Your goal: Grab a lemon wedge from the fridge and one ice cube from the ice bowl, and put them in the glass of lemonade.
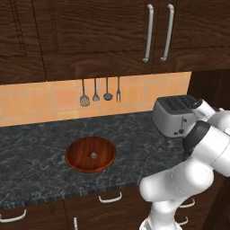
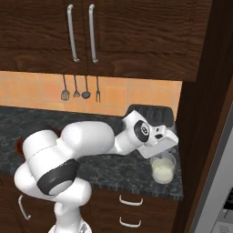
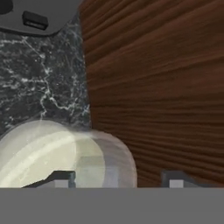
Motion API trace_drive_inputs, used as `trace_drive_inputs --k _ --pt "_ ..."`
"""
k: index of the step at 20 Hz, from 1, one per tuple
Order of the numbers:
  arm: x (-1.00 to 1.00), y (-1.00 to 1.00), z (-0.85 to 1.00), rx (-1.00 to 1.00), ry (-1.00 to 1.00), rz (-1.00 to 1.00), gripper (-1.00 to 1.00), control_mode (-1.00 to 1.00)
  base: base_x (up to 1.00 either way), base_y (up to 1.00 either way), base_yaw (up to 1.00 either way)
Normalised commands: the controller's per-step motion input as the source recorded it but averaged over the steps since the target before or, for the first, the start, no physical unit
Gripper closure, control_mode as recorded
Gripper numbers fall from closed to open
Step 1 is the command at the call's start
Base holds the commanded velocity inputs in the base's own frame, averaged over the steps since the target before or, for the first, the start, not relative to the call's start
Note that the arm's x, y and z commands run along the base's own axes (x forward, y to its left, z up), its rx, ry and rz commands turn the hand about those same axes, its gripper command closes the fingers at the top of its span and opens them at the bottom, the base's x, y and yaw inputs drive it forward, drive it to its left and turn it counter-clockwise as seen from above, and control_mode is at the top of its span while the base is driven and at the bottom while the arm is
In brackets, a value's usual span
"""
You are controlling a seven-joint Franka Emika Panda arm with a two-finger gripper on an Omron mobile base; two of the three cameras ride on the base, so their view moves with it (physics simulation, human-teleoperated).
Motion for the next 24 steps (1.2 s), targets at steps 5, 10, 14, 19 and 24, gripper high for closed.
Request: trace_drive_inputs --k 5,10,14,19,24 --pt "-0.04 0.01 0.00 0.08 -0.08 -0.05 -1.00 -1.00 0.00 0.00 0.00" --pt "-0.05 0.00 0.21 0.13 -0.11 -0.06 -1.00 -1.00 0.00 0.00 0.00" --pt "-0.45 0.41 0.39 0.07 -0.31 0.00 -1.00 -1.00 0.00 0.00 0.00" --pt "-0.63 0.82 0.27 0.00 -0.38 0.00 -1.00 -1.00 0.00 0.00 0.00" --pt "-0.58 1.00 0.18 0.00 -0.28 0.02 -1.00 -1.00 0.00 0.00 0.00"
